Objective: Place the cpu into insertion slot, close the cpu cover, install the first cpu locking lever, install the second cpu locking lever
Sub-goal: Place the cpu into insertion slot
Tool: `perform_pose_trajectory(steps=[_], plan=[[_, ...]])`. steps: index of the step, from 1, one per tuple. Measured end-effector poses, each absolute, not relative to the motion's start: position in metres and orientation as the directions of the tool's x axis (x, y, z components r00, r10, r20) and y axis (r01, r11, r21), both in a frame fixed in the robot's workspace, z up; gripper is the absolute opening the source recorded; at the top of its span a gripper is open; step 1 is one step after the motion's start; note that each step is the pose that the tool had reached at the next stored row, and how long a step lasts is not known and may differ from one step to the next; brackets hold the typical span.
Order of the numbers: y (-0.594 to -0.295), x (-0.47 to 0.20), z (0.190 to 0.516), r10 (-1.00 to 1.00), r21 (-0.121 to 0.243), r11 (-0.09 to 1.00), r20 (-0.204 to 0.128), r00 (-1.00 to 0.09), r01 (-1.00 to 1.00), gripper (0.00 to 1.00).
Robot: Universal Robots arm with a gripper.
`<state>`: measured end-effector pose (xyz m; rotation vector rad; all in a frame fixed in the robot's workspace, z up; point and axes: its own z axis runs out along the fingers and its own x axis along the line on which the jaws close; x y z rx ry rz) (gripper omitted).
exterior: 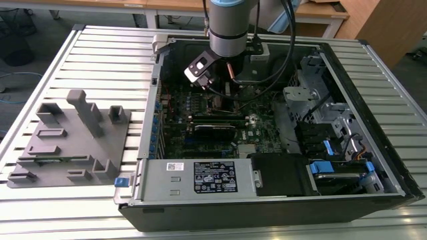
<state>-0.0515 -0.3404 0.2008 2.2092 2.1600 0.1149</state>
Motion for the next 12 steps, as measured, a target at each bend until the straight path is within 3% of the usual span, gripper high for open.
perform_pose_trajectory(steps=[12], plan=[[-0.3404, -0.0531, 0.1971, 1.000, 0.087, -0.023, 0.018, 0.022, 0.996, 0.54]])
